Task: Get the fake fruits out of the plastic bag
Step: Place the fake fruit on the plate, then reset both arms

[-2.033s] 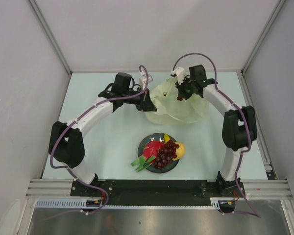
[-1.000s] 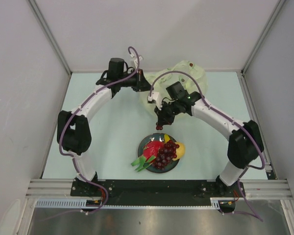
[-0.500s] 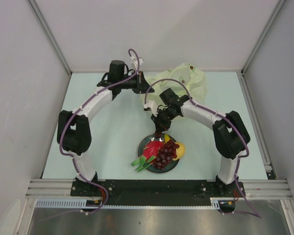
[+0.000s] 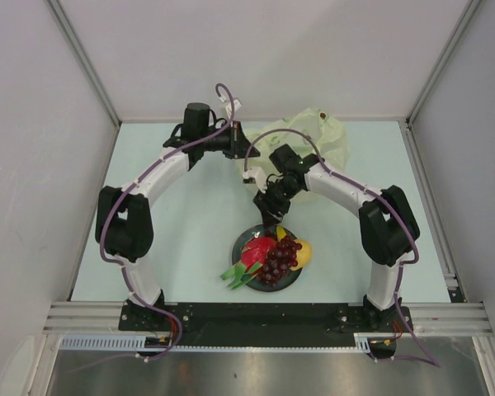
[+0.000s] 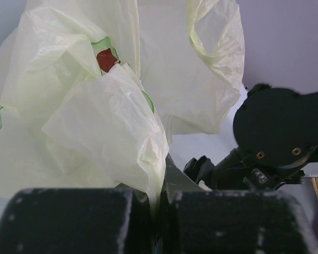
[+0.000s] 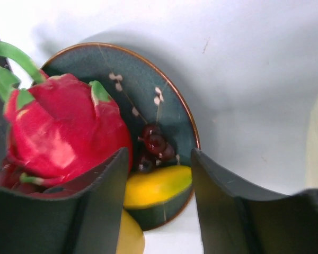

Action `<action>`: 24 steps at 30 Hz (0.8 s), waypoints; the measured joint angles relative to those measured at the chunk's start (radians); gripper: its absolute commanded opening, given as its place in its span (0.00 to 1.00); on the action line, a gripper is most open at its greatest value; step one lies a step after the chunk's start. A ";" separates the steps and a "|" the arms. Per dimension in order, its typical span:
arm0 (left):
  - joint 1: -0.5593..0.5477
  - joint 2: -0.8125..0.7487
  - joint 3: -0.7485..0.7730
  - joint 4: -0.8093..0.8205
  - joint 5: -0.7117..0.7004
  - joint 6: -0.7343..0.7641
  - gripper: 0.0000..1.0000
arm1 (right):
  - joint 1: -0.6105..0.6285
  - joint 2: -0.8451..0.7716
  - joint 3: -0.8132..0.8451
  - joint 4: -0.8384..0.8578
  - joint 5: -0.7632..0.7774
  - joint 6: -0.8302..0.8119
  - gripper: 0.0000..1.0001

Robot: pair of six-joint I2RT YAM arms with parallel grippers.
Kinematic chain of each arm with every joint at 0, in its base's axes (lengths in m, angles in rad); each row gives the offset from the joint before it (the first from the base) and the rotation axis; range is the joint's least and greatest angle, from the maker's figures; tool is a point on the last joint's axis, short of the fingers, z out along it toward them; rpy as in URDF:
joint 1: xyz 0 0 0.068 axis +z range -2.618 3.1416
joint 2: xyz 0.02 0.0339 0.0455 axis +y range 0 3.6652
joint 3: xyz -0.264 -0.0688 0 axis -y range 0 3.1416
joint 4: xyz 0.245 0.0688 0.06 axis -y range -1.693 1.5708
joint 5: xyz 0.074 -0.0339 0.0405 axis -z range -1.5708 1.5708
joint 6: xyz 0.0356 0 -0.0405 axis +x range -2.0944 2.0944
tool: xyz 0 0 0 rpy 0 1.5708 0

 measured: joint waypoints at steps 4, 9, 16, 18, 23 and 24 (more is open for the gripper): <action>0.000 0.000 -0.007 0.016 0.008 -0.018 0.00 | -0.034 0.021 0.158 -0.117 -0.027 -0.002 0.59; 0.005 0.007 0.038 -0.009 -0.001 -0.006 0.14 | -0.089 0.016 0.396 -0.223 -0.072 -0.005 0.96; 0.061 0.031 0.252 -0.061 -0.041 0.093 0.99 | -0.210 -0.275 0.232 -0.009 -0.031 0.193 1.00; 0.087 0.029 0.293 -0.062 -0.046 0.114 1.00 | -0.279 -0.388 0.158 0.082 0.024 0.252 1.00; 0.117 -0.055 0.228 -0.069 -0.056 0.132 1.00 | -0.364 -0.529 0.108 0.246 0.299 0.371 1.00; 0.116 -0.088 0.193 -0.074 -0.059 0.135 1.00 | -0.370 -0.546 0.097 0.267 0.351 0.390 1.00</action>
